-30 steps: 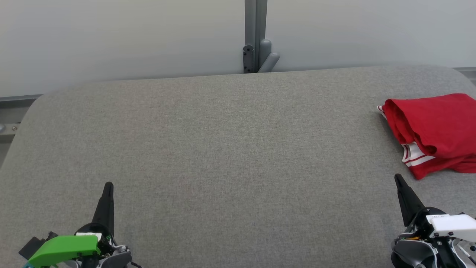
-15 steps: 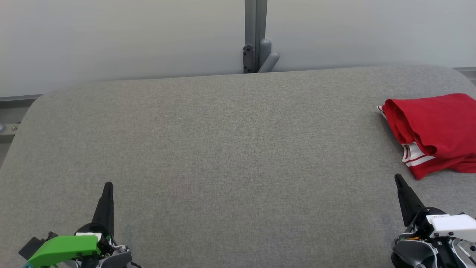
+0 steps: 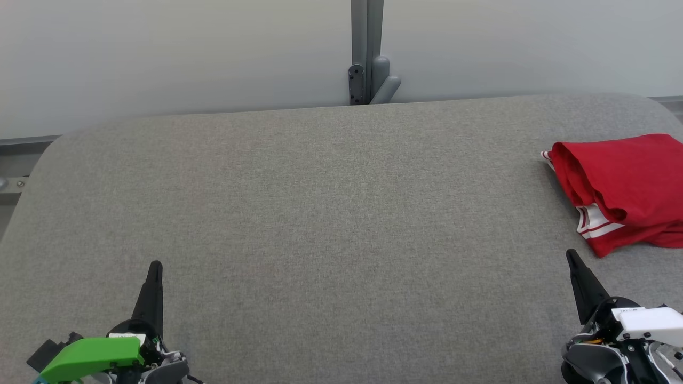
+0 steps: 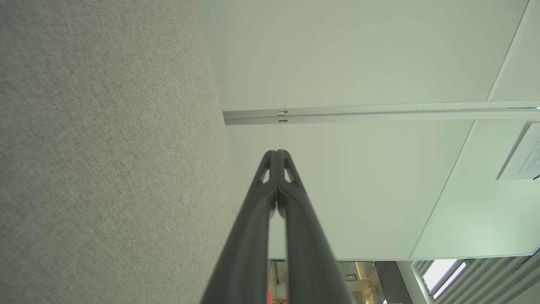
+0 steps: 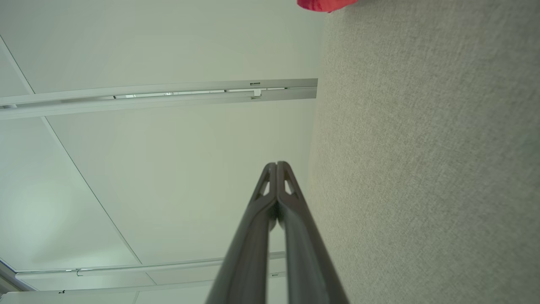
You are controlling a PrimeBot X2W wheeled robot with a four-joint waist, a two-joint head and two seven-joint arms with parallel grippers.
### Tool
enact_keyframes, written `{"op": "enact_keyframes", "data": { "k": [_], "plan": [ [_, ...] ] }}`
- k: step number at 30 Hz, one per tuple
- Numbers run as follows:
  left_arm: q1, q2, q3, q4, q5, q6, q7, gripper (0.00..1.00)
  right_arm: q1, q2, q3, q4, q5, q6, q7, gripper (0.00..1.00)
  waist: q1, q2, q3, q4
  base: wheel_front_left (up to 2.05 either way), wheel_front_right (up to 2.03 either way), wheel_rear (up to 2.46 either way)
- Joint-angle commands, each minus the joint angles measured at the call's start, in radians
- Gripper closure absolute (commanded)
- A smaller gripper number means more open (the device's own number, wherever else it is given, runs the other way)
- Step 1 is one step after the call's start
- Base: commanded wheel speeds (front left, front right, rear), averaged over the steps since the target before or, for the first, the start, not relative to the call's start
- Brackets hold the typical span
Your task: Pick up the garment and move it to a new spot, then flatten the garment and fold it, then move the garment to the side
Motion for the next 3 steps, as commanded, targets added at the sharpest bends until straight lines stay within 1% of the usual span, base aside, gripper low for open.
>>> {"op": "enact_keyframes", "data": {
  "k": [1, 3],
  "plan": [
    [-0.013, 0.000, 0.004, 0.000, 0.004, -0.007, 0.001, 1.00, -0.010, 0.000, -0.003, 0.002, -0.005, 0.000, 0.002, 1.00, 0.0000, 0.0000, 0.000, 0.000, 0.00, 0.00, 0.00],
    [-0.013, 0.000, 0.004, 0.000, 0.004, -0.007, 0.001, 1.00, -0.010, 0.000, -0.003, 0.002, -0.005, 0.000, 0.002, 1.00, 0.0000, 0.0000, 0.000, 0.000, 0.00, 0.00, 0.00]
  ]
}}
